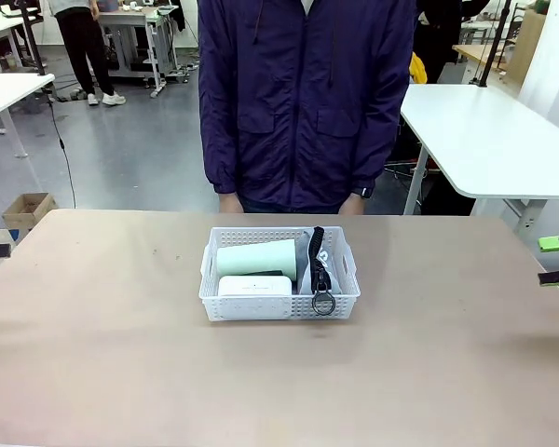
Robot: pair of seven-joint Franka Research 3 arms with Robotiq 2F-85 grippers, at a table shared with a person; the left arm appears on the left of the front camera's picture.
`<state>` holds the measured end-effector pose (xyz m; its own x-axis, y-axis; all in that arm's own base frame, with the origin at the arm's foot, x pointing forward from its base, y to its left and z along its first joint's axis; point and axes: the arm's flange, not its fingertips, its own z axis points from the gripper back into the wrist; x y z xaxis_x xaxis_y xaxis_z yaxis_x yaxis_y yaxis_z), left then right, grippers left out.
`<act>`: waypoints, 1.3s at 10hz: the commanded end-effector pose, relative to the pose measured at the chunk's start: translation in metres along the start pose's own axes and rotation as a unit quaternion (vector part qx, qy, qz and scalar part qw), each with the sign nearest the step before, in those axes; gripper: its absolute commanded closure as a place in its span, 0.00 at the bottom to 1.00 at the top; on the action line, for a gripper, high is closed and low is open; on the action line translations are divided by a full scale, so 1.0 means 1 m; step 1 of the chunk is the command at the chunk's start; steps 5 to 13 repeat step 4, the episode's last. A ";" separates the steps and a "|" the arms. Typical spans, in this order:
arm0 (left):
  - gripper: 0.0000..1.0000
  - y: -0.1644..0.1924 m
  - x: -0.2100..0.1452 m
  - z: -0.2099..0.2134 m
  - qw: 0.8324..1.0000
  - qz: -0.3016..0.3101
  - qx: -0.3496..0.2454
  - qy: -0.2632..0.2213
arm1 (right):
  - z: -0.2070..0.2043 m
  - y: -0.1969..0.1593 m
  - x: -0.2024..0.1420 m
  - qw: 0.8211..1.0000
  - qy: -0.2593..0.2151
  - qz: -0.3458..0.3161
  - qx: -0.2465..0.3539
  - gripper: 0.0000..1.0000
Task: Efficiently arrange items inside the basket to fit them all.
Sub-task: Pick up the Reusable plastic cup and place it inside the Organizing basket.
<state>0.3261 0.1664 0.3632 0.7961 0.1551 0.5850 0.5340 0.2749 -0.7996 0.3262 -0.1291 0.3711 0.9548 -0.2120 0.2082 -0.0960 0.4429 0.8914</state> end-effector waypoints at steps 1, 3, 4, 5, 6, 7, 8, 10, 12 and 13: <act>0.14 -0.002 -0.005 -0.002 1.000 -0.003 -0.005 0.003 | 0.001 0.005 0.001 1.000 -0.004 -0.006 0.006 0.00; 0.14 -0.002 -0.005 -0.002 1.000 -0.003 -0.005 0.003 | 0.001 0.005 0.001 1.000 -0.004 -0.006 0.006 0.00; 0.14 -0.002 -0.005 -0.002 1.000 -0.003 -0.005 0.003 | 0.001 0.005 0.001 1.000 -0.004 -0.006 0.006 0.00; 0.14 -0.002 -0.005 -0.002 1.000 -0.003 -0.005 0.003 | 0.001 0.005 0.001 1.000 -0.004 -0.006 0.006 0.00; 0.14 -0.002 -0.005 -0.002 1.000 -0.003 -0.005 0.003 | 0.001 0.005 0.001 1.000 -0.004 -0.006 0.006 0.00; 0.14 -0.002 -0.005 -0.002 1.000 -0.003 -0.005 0.003 | 0.001 0.005 0.001 1.000 -0.004 -0.006 0.006 0.00; 0.14 -0.002 -0.005 -0.002 1.000 -0.003 -0.005 0.003 | 0.001 0.005 0.001 1.000 -0.004 -0.006 0.006 0.00; 0.14 -0.002 -0.005 -0.002 1.000 -0.003 -0.005 0.003 | 0.001 0.005 0.001 1.000 -0.004 -0.006 0.006 0.00; 0.14 -0.002 -0.005 -0.002 1.000 -0.003 -0.005 0.003 | 0.001 0.005 0.001 1.000 -0.004 -0.006 0.006 0.00; 0.14 -0.002 -0.005 -0.002 1.000 -0.003 -0.005 0.003 | 0.001 0.005 0.001 1.000 -0.004 -0.006 0.006 0.00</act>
